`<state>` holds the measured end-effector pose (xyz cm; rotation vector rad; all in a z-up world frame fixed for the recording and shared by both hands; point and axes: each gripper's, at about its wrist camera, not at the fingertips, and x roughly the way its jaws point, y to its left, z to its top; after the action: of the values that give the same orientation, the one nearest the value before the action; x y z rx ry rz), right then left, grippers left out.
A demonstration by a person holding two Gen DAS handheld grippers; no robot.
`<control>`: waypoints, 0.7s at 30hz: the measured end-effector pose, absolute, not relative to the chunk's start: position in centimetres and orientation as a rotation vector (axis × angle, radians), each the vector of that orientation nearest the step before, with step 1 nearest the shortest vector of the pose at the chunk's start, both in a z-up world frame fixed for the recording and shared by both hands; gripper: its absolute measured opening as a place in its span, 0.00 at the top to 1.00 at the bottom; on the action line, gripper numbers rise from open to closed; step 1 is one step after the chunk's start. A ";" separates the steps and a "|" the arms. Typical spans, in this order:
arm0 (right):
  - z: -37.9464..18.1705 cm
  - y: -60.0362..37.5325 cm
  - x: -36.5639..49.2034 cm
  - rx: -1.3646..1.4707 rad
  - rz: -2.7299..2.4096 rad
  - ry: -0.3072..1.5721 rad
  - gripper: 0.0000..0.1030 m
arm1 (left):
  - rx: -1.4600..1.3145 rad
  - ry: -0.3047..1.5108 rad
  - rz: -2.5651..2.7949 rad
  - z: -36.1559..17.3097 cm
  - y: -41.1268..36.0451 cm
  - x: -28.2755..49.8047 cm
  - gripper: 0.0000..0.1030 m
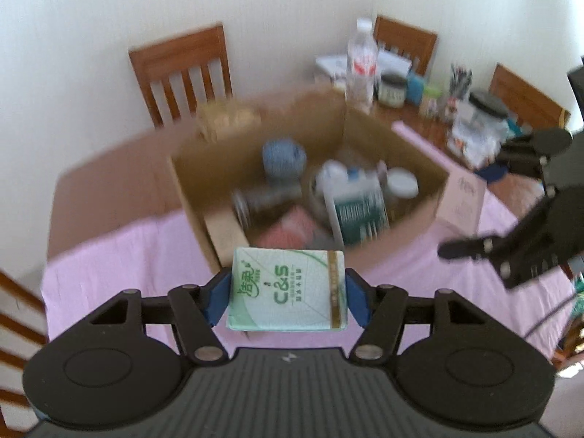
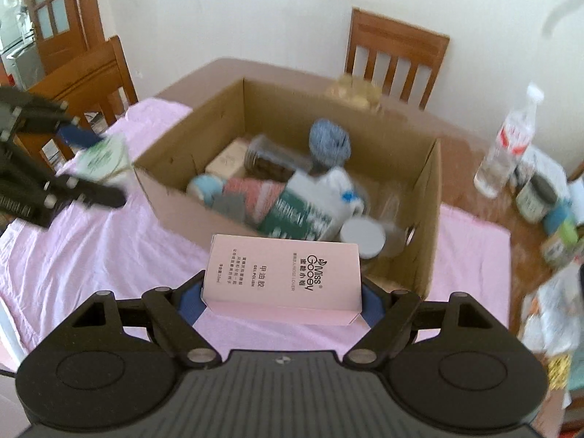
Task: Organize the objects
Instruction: 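Carry the tissue pack and pink box into the box, opening both tools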
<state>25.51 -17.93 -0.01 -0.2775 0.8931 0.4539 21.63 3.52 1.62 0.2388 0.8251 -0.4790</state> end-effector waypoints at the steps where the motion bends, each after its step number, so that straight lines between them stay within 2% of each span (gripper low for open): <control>1: 0.4 -18.0 25.5 -0.285 0.454 0.884 0.17 | 0.236 0.811 -0.475 1.9 3.3 22.3 0.38; 4: 1.1 -17.7 26.4 -0.288 0.448 0.864 0.17 | 0.231 0.774 -0.466 2.5 2.4 24.2 0.38; 6: 1.4 -17.6 26.9 -0.280 0.449 0.857 0.17 | 0.239 0.743 -0.445 2.5 1.6 25.3 0.32; 7: 1.6 -17.5 27.1 -0.281 0.449 0.851 0.17 | 0.241 0.735 -0.435 2.4 1.3 25.9 0.18; 8: 1.7 -17.4 27.2 -0.284 0.443 0.843 0.17 | 0.240 0.729 -0.424 2.3 1.1 26.2 0.09; 21: 2.4 -17.5 30.1 -0.266 0.412 0.833 0.17 | 0.228 0.748 -0.361 1.0 2.6 24.7 0.01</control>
<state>30.11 -17.51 2.36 -0.2656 0.8328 0.4121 24.68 2.60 1.00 0.2277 0.7481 -0.3607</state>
